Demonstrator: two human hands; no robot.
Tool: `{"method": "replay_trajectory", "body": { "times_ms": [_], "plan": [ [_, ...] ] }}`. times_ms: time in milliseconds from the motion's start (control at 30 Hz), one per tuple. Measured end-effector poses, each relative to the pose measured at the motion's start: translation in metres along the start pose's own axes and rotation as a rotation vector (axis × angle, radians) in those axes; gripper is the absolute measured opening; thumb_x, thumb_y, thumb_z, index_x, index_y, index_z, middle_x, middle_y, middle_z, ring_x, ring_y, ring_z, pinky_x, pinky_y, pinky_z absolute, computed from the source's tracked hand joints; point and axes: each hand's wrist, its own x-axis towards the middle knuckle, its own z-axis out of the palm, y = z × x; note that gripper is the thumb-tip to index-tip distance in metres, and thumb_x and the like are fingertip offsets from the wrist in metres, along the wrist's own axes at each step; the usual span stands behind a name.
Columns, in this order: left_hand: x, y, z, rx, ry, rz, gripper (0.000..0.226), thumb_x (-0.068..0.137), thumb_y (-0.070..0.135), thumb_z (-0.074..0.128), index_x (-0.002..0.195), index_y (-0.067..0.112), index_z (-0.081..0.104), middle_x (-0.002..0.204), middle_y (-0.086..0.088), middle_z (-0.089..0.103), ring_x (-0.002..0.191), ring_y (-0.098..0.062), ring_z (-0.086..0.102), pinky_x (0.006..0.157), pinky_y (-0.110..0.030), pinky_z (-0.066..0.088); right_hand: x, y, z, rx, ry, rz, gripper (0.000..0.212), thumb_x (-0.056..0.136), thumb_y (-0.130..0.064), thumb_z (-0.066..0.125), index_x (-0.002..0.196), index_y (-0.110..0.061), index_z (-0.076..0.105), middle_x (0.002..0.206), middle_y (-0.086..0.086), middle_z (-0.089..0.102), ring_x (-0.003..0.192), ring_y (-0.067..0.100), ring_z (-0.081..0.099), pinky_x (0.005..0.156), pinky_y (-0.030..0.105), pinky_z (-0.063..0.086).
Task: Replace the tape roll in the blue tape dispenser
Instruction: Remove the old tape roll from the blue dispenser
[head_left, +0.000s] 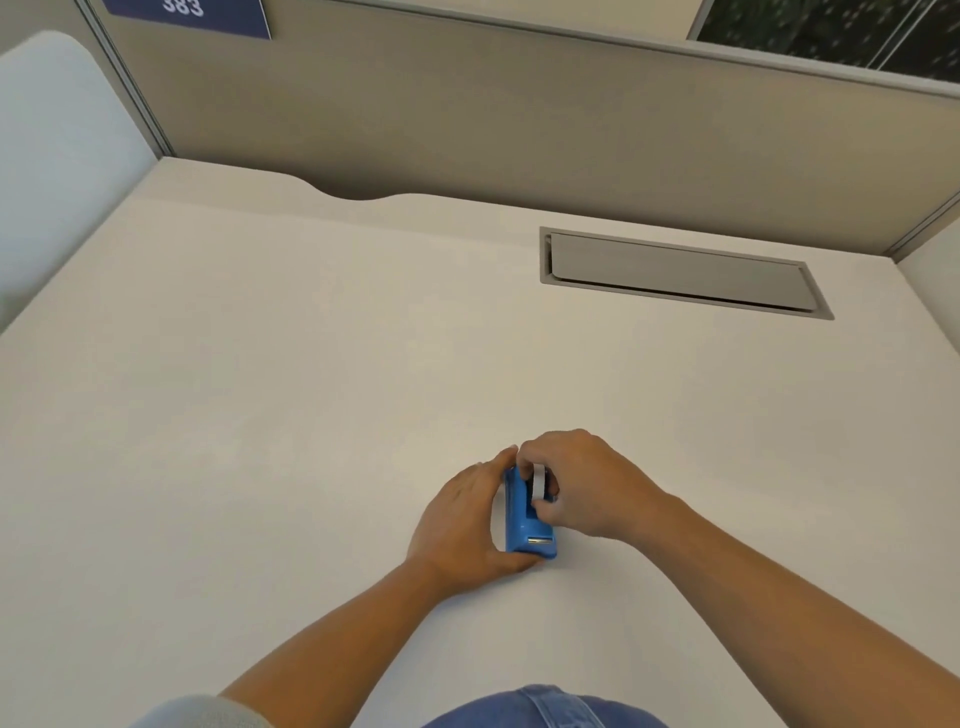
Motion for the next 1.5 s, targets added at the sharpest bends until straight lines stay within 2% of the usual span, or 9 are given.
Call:
{"method": "replay_trajectory", "body": {
  "times_ms": [300, 533, 633, 733, 833, 967, 1067, 1333, 1500],
  "plan": [
    [0.0, 0.001, -0.001, 0.002, 0.0, 0.009, 0.105, 0.056, 0.064, 0.077, 0.143, 0.039, 0.023, 0.137, 0.02, 0.048, 0.125, -0.003, 0.044, 0.102, -0.021, 0.038, -0.004, -0.002, -0.006, -0.001, -0.01, 0.0, 0.026, 0.067, -0.012, 0.066, 0.088, -0.028, 0.061, 0.081, -0.01, 0.061, 0.072, 0.014, 0.056, 0.067, 0.039, 0.056],
    [0.001, 0.002, -0.002, 0.01, -0.021, -0.01, 0.107, 0.055, 0.064, 0.077, 0.143, 0.04, 0.022, 0.139, 0.021, 0.047, 0.126, -0.004, 0.044, 0.104, -0.025, 0.04, -0.015, -0.01, -0.019, 0.067, 0.029, -0.008, 0.024, 0.069, -0.015, 0.068, 0.086, -0.031, 0.061, 0.076, -0.011, 0.059, 0.067, 0.007, 0.058, 0.064, 0.034, 0.056],
    [0.001, 0.005, -0.007, -0.044, -0.072, -0.025, 0.116, 0.054, 0.061, 0.082, 0.147, 0.041, 0.015, 0.148, 0.023, 0.036, 0.133, -0.001, 0.036, 0.107, -0.02, 0.032, -0.024, -0.009, -0.018, 0.078, 0.028, 0.004, 0.024, 0.07, -0.014, 0.066, 0.086, -0.032, 0.059, 0.078, -0.009, 0.06, 0.068, 0.009, 0.056, 0.066, 0.034, 0.055],
    [-0.008, 0.012, -0.022, -0.141, -0.105, -0.042, 0.123, 0.052, 0.065, 0.082, 0.149, 0.04, 0.012, 0.155, 0.024, 0.022, 0.139, 0.001, 0.024, 0.113, -0.024, 0.025, -0.039, -0.011, -0.018, 0.098, 0.056, 0.011, 0.022, 0.072, -0.014, 0.066, 0.085, -0.031, 0.059, 0.078, -0.009, 0.06, 0.068, 0.01, 0.057, 0.065, 0.032, 0.055],
    [-0.028, 0.026, -0.038, -0.334, -0.021, -0.142, 0.098, 0.059, 0.062, 0.081, 0.143, 0.035, 0.037, 0.144, 0.019, 0.045, 0.127, 0.003, 0.045, 0.104, -0.022, 0.04, -0.057, -0.017, -0.017, 0.139, 0.096, 0.013, 0.02, 0.074, -0.017, 0.069, 0.085, -0.03, 0.058, 0.075, -0.011, 0.058, 0.068, 0.009, 0.056, 0.061, 0.027, 0.052],
    [-0.057, 0.062, -0.05, -0.68, 0.009, -0.261, 0.046, 0.076, 0.032, 0.081, 0.117, 0.021, 0.065, 0.114, 0.004, 0.073, 0.101, -0.002, 0.068, 0.085, -0.022, 0.055, -0.08, -0.032, -0.01, 0.16, 0.129, -0.034, 0.017, 0.075, -0.023, 0.067, 0.085, -0.033, 0.058, 0.076, -0.01, 0.061, 0.071, 0.01, 0.057, 0.066, 0.019, 0.041],
    [-0.076, 0.083, -0.053, -0.828, 0.009, -0.286, 0.029, 0.08, 0.024, 0.078, 0.109, 0.019, 0.071, 0.102, 0.003, 0.077, 0.096, -0.01, 0.072, 0.088, -0.029, 0.055, -0.091, -0.043, -0.007, 0.187, 0.149, -0.066, 0.016, 0.078, -0.028, 0.067, 0.088, -0.034, 0.056, 0.079, -0.013, 0.061, 0.074, 0.007, 0.057, 0.069, 0.029, 0.052],
    [-0.099, 0.089, -0.056, -1.048, 0.029, -0.329, 0.024, 0.08, 0.02, 0.075, 0.103, 0.012, 0.076, 0.104, -0.011, 0.076, 0.105, -0.028, 0.068, 0.096, -0.039, 0.054, -0.119, -0.062, -0.009, 0.368, 0.21, -0.039, 0.045, 0.075, -0.028, 0.074, 0.111, -0.044, 0.052, 0.097, -0.019, 0.06, 0.077, 0.008, 0.056, 0.064, 0.027, 0.053],
    [-0.11, 0.095, -0.057, -1.171, 0.078, -0.352, 0.034, 0.069, 0.026, 0.079, 0.099, 0.01, 0.076, 0.103, -0.015, 0.076, 0.103, -0.032, 0.069, 0.096, -0.043, 0.053, -0.131, -0.062, -0.001, 0.477, 0.323, -0.02, 0.05, 0.073, -0.034, 0.078, 0.116, -0.046, 0.054, 0.107, -0.02, 0.065, 0.093, 0.008, 0.059, 0.069, 0.021, 0.048]
  ]
}}
